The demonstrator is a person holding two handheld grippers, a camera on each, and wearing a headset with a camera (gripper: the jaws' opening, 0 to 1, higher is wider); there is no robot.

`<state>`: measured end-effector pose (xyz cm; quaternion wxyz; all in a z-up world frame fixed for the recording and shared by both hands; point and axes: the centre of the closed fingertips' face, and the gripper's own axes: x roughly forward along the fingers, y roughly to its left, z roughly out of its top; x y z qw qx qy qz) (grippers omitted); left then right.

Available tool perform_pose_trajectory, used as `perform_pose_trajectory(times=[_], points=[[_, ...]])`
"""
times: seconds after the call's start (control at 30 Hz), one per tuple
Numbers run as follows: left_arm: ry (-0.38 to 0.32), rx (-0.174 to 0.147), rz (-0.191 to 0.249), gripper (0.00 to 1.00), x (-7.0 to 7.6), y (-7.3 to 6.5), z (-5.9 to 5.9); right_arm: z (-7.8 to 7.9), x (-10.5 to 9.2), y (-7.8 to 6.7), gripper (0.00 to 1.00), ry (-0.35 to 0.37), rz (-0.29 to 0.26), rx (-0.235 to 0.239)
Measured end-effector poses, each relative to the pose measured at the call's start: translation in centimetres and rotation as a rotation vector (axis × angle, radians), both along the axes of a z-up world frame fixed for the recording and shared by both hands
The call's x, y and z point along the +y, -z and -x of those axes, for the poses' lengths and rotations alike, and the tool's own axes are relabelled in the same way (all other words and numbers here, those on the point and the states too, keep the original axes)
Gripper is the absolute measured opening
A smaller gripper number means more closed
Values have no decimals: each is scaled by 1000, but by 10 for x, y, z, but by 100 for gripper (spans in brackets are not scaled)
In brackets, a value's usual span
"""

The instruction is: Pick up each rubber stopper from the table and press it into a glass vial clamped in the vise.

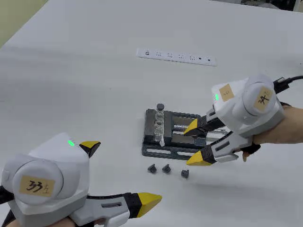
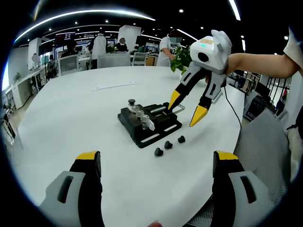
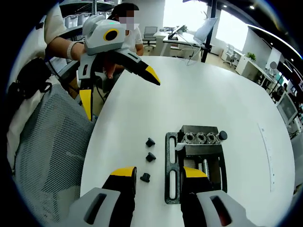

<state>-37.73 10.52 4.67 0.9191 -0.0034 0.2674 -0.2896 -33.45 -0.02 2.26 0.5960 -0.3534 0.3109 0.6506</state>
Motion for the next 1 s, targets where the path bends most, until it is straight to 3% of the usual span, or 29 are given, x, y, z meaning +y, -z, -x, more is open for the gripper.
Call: perform_pose_trajectory(times=[0.13, 0.4, 0.67, 1.0], points=[[7, 2, -3, 98, -2, 1, 2, 12, -3, 10, 33, 37, -8, 19], [17, 8, -7, 98, -5, 2, 6, 16, -13, 37, 29, 158, -33, 42], [21, 12, -7, 98, -8, 4, 9, 16, -14, 47, 23, 238, -52, 46], [21, 19, -6, 98, -7, 5, 12, 15, -13, 56, 17, 279, -48, 43]])
